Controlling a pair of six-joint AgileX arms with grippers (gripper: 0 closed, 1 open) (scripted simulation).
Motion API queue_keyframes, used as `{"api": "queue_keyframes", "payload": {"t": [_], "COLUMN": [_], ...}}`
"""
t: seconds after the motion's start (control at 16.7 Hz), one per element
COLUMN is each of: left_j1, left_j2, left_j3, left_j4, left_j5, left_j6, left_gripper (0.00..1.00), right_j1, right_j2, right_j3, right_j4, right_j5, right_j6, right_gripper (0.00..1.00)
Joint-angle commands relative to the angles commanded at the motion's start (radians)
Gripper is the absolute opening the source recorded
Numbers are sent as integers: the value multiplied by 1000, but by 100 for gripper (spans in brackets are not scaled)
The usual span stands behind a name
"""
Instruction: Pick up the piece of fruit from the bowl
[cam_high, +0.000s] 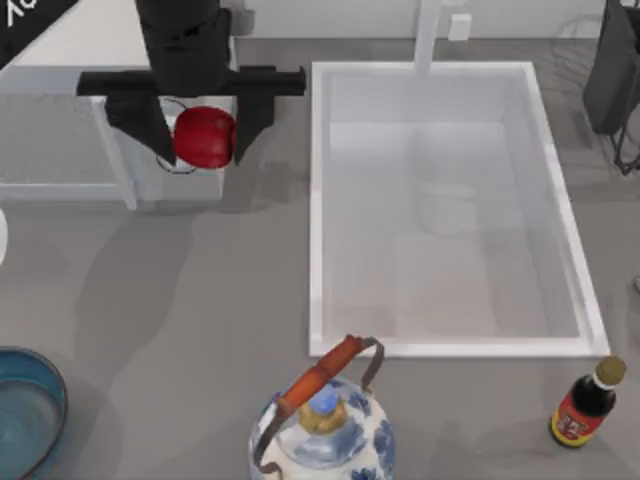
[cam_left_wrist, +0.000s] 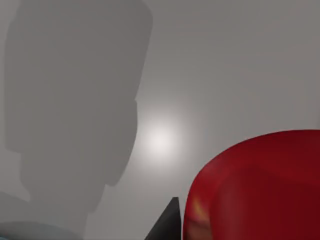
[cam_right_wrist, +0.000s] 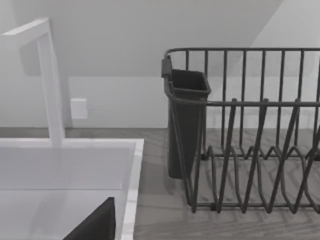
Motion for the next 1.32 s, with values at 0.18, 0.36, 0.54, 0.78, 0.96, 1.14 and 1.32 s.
{"api": "queue_keyframes", "payload": {"t": [0.18,0.36,0.54,0.78,0.96,1.14,1.32], "left_j1": [0,1,0,0,0,0,0], "left_j2": [-2,-4,-3,-1,-1,-1,-1], "left_j3": [-68,-227,-376,-434,-434,-434,-434], "left_j4": [70,228,379,438,438,438,438], "left_j5": [0,0,0,0,0,0,0], "left_j6": [0,1,1,1,1,1,1], "left_gripper": [0,0,0,0,0,23,45], "right_j1": [0,0,0,0,0,0,0], "right_j2": [0,0,0,0,0,0,0], "right_j3": [0,0,0,0,0,0,0], "right_j4": [0,0,0,0,0,0,0], "right_j5": [0,0,0,0,0,0,0], "right_j6": [0,0,0,0,0,0,0], "right_gripper": [100,100,100,100,100,100,100]}}
